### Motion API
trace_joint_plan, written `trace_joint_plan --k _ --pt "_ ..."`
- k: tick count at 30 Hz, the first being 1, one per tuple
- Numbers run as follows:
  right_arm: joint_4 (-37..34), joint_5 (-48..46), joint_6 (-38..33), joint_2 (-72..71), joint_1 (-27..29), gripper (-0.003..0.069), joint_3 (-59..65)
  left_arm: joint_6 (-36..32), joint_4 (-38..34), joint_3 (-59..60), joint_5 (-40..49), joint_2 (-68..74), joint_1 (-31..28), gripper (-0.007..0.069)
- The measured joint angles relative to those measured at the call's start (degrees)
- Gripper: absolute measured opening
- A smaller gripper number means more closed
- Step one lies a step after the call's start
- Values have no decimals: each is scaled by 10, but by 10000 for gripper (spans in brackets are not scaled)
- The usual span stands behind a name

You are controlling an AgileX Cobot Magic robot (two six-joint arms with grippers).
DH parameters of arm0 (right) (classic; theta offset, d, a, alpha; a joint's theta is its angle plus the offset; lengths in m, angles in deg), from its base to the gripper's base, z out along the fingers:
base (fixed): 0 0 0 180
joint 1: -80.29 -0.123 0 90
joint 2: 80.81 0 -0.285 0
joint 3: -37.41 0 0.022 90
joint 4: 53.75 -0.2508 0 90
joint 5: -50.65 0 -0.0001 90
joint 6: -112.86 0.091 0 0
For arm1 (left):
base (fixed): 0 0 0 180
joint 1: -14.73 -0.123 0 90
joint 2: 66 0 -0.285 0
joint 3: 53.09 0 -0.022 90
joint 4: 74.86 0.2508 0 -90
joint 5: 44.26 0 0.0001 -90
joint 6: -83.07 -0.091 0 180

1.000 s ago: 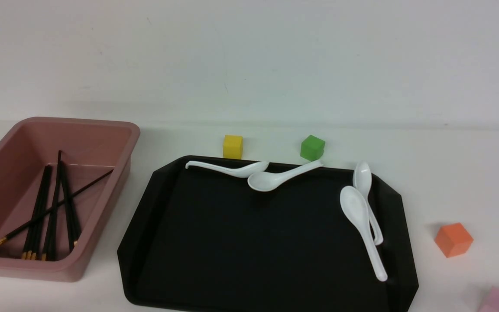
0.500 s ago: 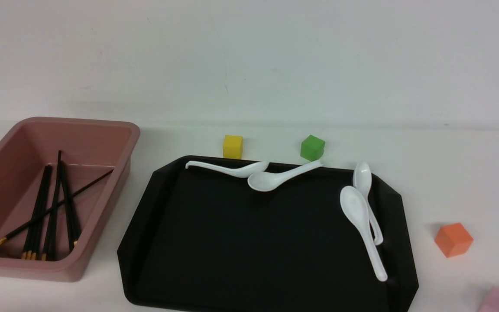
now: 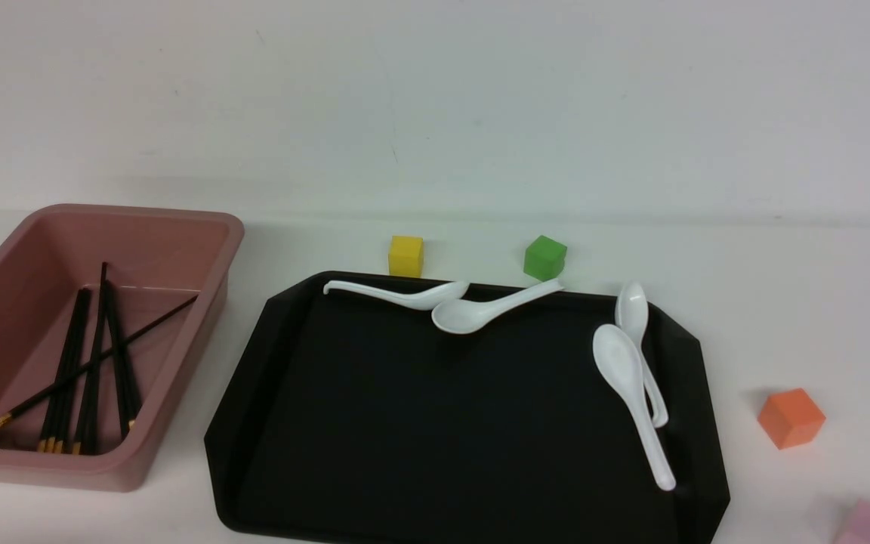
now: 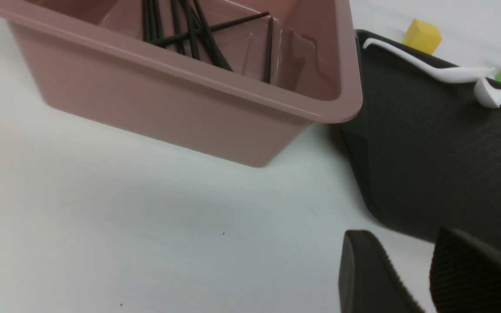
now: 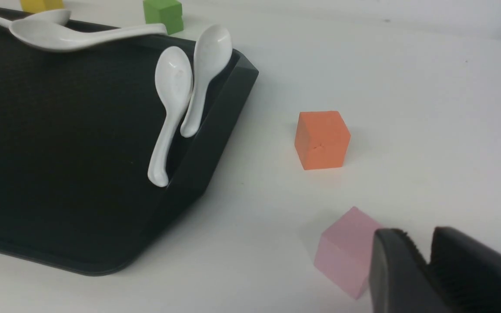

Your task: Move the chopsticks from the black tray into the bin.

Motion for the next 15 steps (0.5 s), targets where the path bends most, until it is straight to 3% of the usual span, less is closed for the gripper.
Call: trace_joint_plan --k 15 --pt "1 0 0 0 0 159 0 0 0 0 0 0 0 238"
